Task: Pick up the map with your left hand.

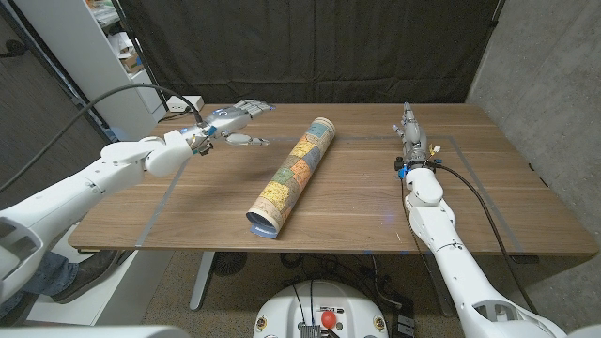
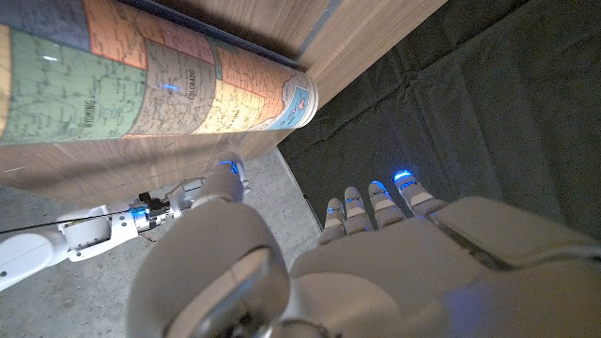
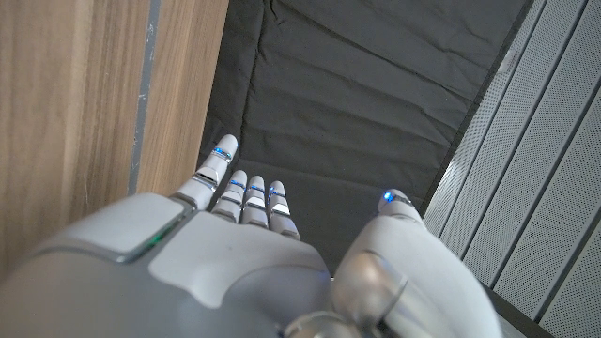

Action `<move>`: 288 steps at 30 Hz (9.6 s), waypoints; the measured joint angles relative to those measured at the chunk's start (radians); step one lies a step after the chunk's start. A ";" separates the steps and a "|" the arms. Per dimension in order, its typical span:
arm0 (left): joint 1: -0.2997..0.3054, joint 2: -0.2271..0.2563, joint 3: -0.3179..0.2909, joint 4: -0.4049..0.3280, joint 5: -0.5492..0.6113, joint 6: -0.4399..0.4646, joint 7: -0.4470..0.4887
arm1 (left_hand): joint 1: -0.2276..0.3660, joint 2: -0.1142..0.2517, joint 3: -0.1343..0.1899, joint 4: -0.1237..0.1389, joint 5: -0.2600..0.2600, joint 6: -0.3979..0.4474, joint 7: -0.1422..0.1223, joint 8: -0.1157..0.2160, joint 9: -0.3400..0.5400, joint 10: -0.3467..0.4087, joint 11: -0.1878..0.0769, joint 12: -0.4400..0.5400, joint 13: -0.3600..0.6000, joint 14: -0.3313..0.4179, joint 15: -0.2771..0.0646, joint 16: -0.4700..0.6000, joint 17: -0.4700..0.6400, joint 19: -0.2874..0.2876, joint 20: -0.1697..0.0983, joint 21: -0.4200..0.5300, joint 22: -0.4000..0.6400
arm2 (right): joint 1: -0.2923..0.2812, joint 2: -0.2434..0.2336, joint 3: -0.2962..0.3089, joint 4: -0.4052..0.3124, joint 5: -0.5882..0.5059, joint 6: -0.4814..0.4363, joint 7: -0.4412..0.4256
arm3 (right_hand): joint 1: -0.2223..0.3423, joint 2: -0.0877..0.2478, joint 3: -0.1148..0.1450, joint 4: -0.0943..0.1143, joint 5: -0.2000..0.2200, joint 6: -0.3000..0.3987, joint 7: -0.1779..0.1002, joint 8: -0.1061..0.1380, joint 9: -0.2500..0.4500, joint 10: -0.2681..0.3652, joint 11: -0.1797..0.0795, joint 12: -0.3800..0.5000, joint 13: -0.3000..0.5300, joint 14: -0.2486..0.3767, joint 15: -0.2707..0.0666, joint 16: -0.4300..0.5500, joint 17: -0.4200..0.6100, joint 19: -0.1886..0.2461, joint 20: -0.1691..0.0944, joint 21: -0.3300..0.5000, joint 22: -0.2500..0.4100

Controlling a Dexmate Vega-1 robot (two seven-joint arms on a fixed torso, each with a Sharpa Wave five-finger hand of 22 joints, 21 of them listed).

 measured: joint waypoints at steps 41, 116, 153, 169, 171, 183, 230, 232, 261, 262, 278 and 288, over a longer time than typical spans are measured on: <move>-0.040 0.068 0.026 -0.129 0.240 0.008 -0.010 | 0.040 -0.039 -0.008 0.000 0.039 -0.047 -0.022 0.000 0.000 -0.020 -0.033 -0.012 0.000 -0.004 -0.031 0.000 0.005 0.034 -0.001 -0.020 0.000 | 0.020 0.009 0.002 0.041 0.013 0.031 -0.001 | 0.000 0.000 -0.004 -0.004 0.008 0.000 0.000 0.000 0.000 0.003 -0.003 -0.006 0.000 0.000 0.000 0.000 0.000 0.011 0.000 -0.019 0.000; -0.298 0.002 0.192 -0.171 0.562 -0.142 -0.040 | 0.067 -0.130 -0.189 0.007 0.057 -0.118 -0.014 0.012 0.005 -0.130 -0.044 -0.029 0.009 -0.074 -0.028 -0.008 0.005 0.099 -0.019 -0.094 0.000 | 0.037 0.048 0.042 0.102 0.057 0.114 -0.011 | 0.000 0.000 -0.010 -0.010 0.008 -0.004 -0.004 -0.008 0.000 0.003 -0.003 -0.012 -0.001 0.000 0.000 0.000 0.000 0.014 0.004 -0.052 0.000; -0.373 -0.019 0.256 -0.222 0.685 -0.181 -0.101 | 0.079 -0.118 -0.252 0.007 0.053 -0.122 -0.018 0.019 0.005 -0.125 -0.050 -0.022 0.009 -0.069 -0.033 -0.008 0.005 0.119 -0.021 -0.122 0.000 | 0.010 0.067 0.074 0.069 0.082 0.124 -0.041 | 0.000 0.000 -0.017 -0.011 0.008 -0.009 -0.009 -0.008 0.000 0.003 -0.003 -0.012 -0.001 0.006 0.006 0.000 0.000 0.018 0.007 -0.060 0.000; -0.387 -0.013 0.280 -0.242 0.748 -0.181 -0.107 | 0.094 -0.114 -0.274 0.006 0.053 -0.123 -0.020 0.027 0.004 -0.119 -0.055 -0.018 0.009 -0.069 -0.033 -0.008 0.005 0.122 -0.017 -0.134 0.000 | 0.009 0.073 0.084 0.079 0.096 0.142 -0.033 | 0.000 0.000 -0.021 -0.007 0.008 -0.009 -0.009 -0.008 0.000 0.003 -0.003 -0.012 -0.001 0.006 0.005 0.000 0.000 0.018 0.007 -0.068 0.000; -0.390 -0.014 0.285 -0.242 0.754 -0.181 -0.105 | 0.098 -0.110 -0.276 0.008 0.053 -0.123 -0.020 0.027 0.005 -0.119 -0.055 -0.018 0.009 -0.066 -0.030 -0.008 0.005 0.122 -0.017 -0.135 0.000 | 0.008 0.073 0.084 0.079 0.096 0.145 -0.032 | 0.000 0.000 -0.021 -0.007 0.008 -0.009 -0.009 -0.008 0.000 0.003 -0.003 -0.012 -0.001 0.006 0.005 0.000 0.000 0.018 0.007 -0.068 0.000; -0.413 -0.026 0.318 -0.225 0.793 -0.188 -0.071 | 0.111 -0.115 -0.292 0.008 0.053 -0.123 -0.020 0.027 0.005 -0.114 -0.050 -0.018 0.009 -0.065 -0.029 -0.002 0.005 0.127 -0.012 -0.139 0.000 | -0.006 0.070 0.079 0.066 0.081 0.157 -0.048 | 0.000 0.000 -0.025 -0.011 0.013 -0.009 -0.009 -0.008 0.000 0.003 -0.003 -0.012 -0.001 0.008 0.003 0.000 0.000 0.025 0.015 -0.074 0.000; -0.447 -0.085 0.419 -0.125 0.778 -0.215 -0.091 | 0.194 -0.085 -0.328 0.011 0.065 -0.123 -0.020 0.027 0.004 -0.127 -0.044 -0.018 0.009 -0.080 -0.015 -0.008 0.005 0.112 0.003 -0.179 0.005 | -0.024 0.063 0.066 0.093 0.082 0.207 -0.068 | 0.000 0.000 -0.029 -0.015 0.012 -0.009 -0.009 -0.008 0.000 0.009 0.002 -0.012 -0.001 0.023 -0.002 0.000 0.000 0.029 0.011 -0.093 0.000; -0.447 -0.086 0.420 -0.124 0.777 -0.213 -0.092 | 0.194 -0.085 -0.328 0.011 0.065 -0.123 -0.020 0.027 0.004 -0.127 -0.044 -0.018 0.009 -0.082 -0.013 -0.008 0.005 0.112 0.003 -0.179 0.005 | -0.023 0.063 0.067 0.096 0.084 0.208 -0.066 | 0.000 0.000 -0.029 -0.015 0.012 -0.009 -0.009 -0.008 0.000 0.009 0.002 -0.012 -0.001 0.023 -0.002 0.000 0.000 0.029 0.011 -0.093 0.000; -0.412 -0.106 0.454 -0.093 0.772 -0.135 -0.054 | 0.348 -0.011 -0.329 0.027 0.184 0.131 -0.064 0.124 0.004 0.140 -0.085 0.055 0.004 0.151 -0.043 0.039 0.005 0.284 0.026 -0.156 0.008 | -0.024 0.055 0.086 0.115 0.112 0.223 -0.024 | 0.000 0.000 -0.033 -0.011 0.017 -0.009 -0.009 -0.008 0.000 0.014 -0.003 -0.012 -0.001 0.027 0.002 0.000 0.000 0.036 0.018 -0.101 0.000; -0.408 -0.105 0.454 -0.095 0.771 -0.128 -0.050 | 0.356 -0.002 -0.326 0.030 0.189 0.160 -0.067 0.130 0.004 0.164 -0.091 0.059 0.004 0.171 -0.043 0.039 0.005 0.300 0.028 -0.151 0.009 | -0.025 0.055 0.087 0.115 0.113 0.223 -0.022 | 0.000 0.000 -0.033 -0.011 0.017 -0.009 -0.009 -0.008 0.000 0.014 -0.003 -0.012 -0.001 0.027 0.002 0.000 0.000 0.036 0.018 -0.101 0.000; -0.351 -0.084 0.429 -0.127 0.769 -0.043 -0.004 | 0.460 0.054 -0.287 0.024 0.181 0.380 -0.049 0.198 0.004 0.366 -0.120 0.088 0.010 0.351 -0.046 0.057 0.010 0.479 0.090 -0.107 0.019 | -0.025 0.051 0.095 0.112 0.122 0.210 -0.002 | 0.000 0.000 -0.036 -0.014 0.017 -0.003 -0.015 -0.008 0.000 0.014 -0.003 -0.012 -0.001 0.031 0.005 0.000 0.000 0.036 0.018 -0.107 0.000; -0.319 -0.076 0.400 -0.152 0.750 0.000 -0.009 | 0.461 0.055 -0.283 0.028 0.174 0.413 -0.077 0.198 0.005 0.369 -0.122 0.087 0.012 0.351 -0.046 0.056 0.010 0.475 0.094 -0.107 0.019 | -0.026 0.049 0.098 0.101 0.121 0.195 0.001 | 0.000 0.000 -0.036 -0.014 0.021 -0.003 -0.015 -0.008 0.000 0.014 -0.003 -0.012 -0.001 0.030 0.005 0.000 0.000 0.036 0.018 -0.111 0.000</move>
